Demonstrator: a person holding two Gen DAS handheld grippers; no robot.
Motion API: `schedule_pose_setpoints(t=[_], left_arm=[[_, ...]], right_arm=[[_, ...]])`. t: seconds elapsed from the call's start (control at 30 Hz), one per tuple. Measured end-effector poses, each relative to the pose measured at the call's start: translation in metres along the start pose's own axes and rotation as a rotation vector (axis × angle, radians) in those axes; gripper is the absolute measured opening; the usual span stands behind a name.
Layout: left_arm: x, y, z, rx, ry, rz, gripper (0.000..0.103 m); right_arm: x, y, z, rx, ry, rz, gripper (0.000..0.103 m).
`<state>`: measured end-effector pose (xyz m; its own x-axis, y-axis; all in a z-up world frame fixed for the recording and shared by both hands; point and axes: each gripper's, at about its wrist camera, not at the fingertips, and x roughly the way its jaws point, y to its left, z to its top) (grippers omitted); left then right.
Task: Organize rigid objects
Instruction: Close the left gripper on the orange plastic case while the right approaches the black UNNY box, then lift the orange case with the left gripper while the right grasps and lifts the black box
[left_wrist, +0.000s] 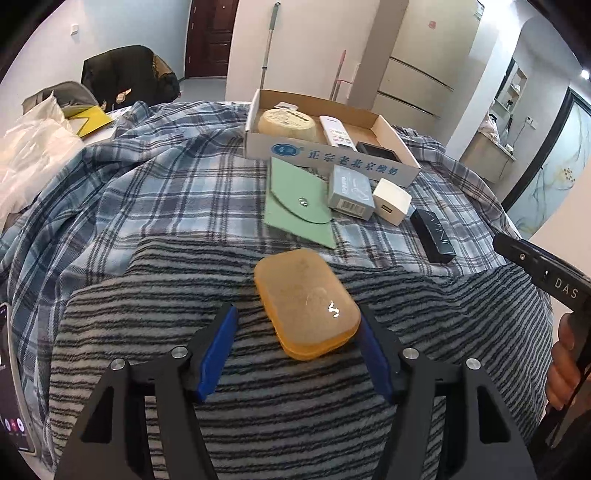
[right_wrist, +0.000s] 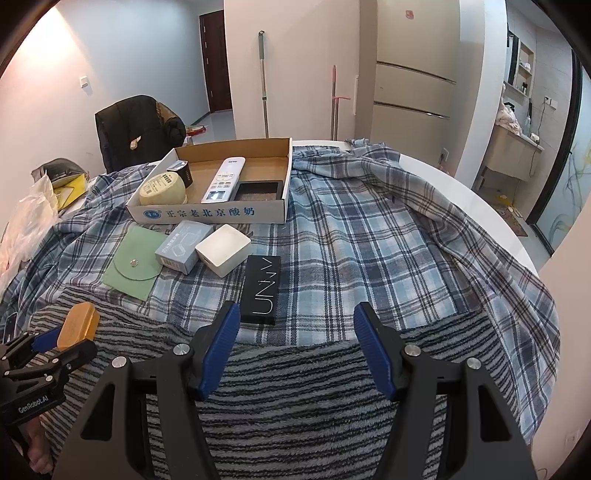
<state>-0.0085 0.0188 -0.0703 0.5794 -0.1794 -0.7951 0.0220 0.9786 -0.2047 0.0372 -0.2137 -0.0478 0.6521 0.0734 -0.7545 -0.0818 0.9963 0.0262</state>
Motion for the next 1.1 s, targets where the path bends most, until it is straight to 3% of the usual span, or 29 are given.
schedule_pose_setpoints(t=[0.2,0.33,0.47,0.53,0.83,0.9,1.0,1.1], left_arm=[[-0.006,0.005,0.003,-0.037,-0.016,0.000,0.067],[0.005,0.006,0.012,-0.087,-0.005,-0.047,0.067],[0.014,0.009,0.017,-0.125,-0.020,-0.024,0.066],[0.014,0.007,0.016,-0.109,-0.021,0.004,0.048],[0.010,0.004,0.009,-0.075,-0.034,-0.036,0.045],[0.004,0.004,0.012,-0.072,-0.061,-0.026,0.045],[-0.013,-0.009,0.028,0.014,-0.117,-0.005,0.045],[-0.034,-0.019,0.050,0.052,-0.204,-0.015,0.045]], right_arm=[[0.001,0.000,-0.001,0.004,0.005,0.002,0.063],[0.002,-0.005,-0.003,0.033,0.005,0.012,0.063],[-0.001,-0.008,-0.001,0.037,-0.005,0.000,0.063],[0.000,-0.009,-0.001,0.034,0.000,-0.005,0.063],[0.007,-0.005,-0.001,0.024,0.023,0.003,0.063],[0.006,-0.003,0.000,0.016,0.018,-0.001,0.063],[0.008,0.000,0.008,0.000,0.012,-0.006,0.063],[0.011,0.000,0.019,0.016,0.018,0.036,0.063]])
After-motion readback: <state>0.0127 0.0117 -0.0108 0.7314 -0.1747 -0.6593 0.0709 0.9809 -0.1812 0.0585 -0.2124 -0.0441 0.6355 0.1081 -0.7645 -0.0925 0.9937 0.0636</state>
